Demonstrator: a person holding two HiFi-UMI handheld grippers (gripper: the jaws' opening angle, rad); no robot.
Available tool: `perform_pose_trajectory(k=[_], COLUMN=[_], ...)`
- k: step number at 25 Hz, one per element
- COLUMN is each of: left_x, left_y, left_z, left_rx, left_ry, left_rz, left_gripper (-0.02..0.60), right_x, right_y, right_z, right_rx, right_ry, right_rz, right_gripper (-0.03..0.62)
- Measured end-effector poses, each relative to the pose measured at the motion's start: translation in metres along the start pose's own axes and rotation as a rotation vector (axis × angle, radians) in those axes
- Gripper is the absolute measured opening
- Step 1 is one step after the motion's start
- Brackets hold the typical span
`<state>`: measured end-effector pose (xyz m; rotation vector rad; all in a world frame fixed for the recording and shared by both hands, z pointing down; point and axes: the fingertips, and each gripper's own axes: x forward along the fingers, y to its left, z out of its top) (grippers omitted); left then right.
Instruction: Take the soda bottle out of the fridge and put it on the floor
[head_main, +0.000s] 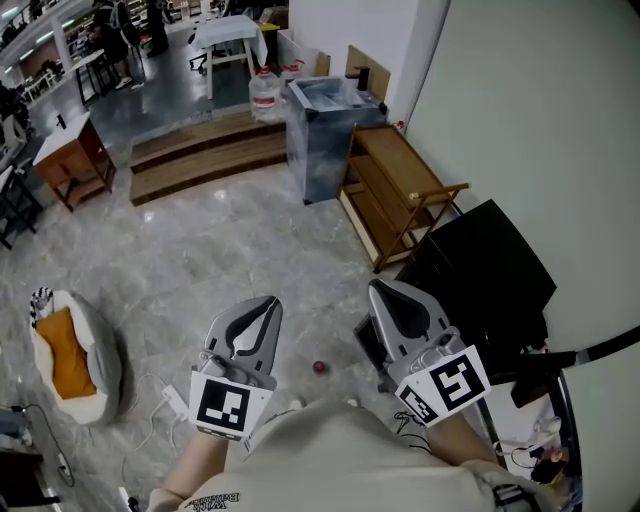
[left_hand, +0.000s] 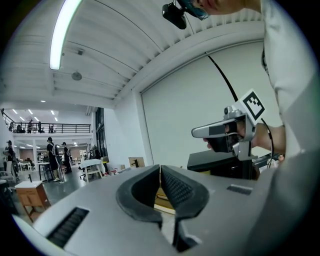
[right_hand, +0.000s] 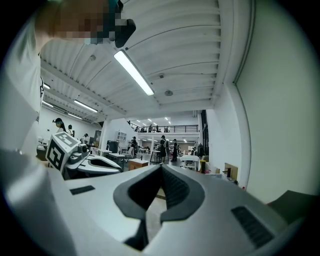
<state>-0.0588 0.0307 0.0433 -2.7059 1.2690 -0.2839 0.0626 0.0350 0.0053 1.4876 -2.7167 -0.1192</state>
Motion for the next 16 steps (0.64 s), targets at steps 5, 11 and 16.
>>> perform_pose_trajectory(k=[5, 11, 16], left_x=[-0.001, 0.006, 0.010], left_y=[0.005, 0.010, 0.008], left_z=[0.000, 0.001, -0.002], left_rx=[-0.004, 0.019, 0.007], left_ry=[-0.005, -0.004, -0.011], left_rz=[0.009, 0.012, 0.017], left_gripper=[0.011, 0.011, 0.011], right_x=[0.004, 0.008, 0.006], right_y=[0.002, -0.001, -0.010], right_z=[0.000, -0.004, -0.009], right_rx=[0.001, 0.007, 0.004], right_ry=[-0.003, 0.001, -0.003], right_rz=[0.005, 0.006, -0.031], right_gripper=[-0.005, -0.005, -0.005])
